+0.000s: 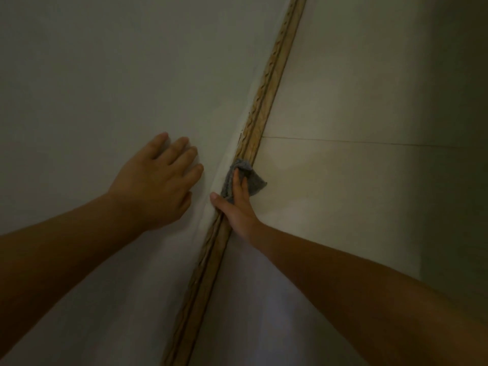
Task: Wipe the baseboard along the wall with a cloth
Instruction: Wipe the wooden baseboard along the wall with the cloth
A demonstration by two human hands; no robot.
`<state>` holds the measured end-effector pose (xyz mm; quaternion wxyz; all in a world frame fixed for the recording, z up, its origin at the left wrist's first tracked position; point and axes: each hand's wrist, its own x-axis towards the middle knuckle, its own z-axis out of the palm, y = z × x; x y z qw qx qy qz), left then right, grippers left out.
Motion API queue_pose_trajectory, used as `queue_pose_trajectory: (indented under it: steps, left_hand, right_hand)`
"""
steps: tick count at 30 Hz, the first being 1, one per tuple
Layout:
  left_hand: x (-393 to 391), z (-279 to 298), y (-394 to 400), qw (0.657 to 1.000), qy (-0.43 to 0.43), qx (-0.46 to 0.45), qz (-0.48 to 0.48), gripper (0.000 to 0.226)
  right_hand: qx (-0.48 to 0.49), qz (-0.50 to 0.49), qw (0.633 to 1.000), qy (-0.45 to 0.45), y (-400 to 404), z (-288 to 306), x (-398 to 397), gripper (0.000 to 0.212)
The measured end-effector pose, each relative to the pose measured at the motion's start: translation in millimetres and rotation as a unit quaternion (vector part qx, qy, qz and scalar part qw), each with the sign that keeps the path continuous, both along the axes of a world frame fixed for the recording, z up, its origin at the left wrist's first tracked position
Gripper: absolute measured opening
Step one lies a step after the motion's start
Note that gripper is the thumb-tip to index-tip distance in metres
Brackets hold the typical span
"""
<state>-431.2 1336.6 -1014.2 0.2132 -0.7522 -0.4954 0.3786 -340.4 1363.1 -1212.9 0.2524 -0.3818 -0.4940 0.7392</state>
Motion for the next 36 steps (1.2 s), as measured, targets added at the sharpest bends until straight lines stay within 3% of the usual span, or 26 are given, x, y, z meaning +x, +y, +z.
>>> queue_pose_trajectory:
  steps: [7,11,14,18,21,27,31,36]
  left_hand:
    - [8.2,2.1,-7.0,0.999,0.053,0.006,0.007,0.061]
    - [12.6,3.1,-9.0,0.998,0.064,-0.025,0.01,0.059]
    - [17.2,4.7,-8.8,0.996,0.07,-0.039,0.044,0.057]
    - [11.2,-0.2,-6.0,0.997,0.068,-0.04,0.026,0.054]
    - [10.9,-5.9,-8.7,0.995,0.083,-0.055,0.023,0.058]
    - [10.9,-4.9,-9.2,0.996,0.079,-0.033,0.027,0.057]
    - [14.8,-4.0,-10.4,0.997,0.071,-0.03,0.031,0.056]
    - [10.2,-4.9,-7.9,0.999,0.047,-0.017,0.017,0.053]
  right_hand:
    - [-0.053,0.004,0.998,0.021,-6.8,6.6,2.2,0.093]
    - [-0.081,0.002,0.997,0.01,-3.9,21.9,-0.8,0.119]
    - [-0.076,-0.012,0.997,0.0,-7.6,22.1,-8.9,0.125]
    - [-0.097,-0.032,0.994,0.037,-2.8,20.2,-9.8,0.117]
    - [-0.141,-0.065,0.983,0.097,3.5,17.7,-11.5,0.089]
    - [-0.125,-0.065,0.986,0.089,10.6,14.1,-8.1,0.084]
    - [-0.105,-0.062,0.99,0.077,-3.1,6.0,-17.9,0.114]
    - [-0.093,-0.039,0.991,0.087,-17.9,-1.6,-20.9,0.116]
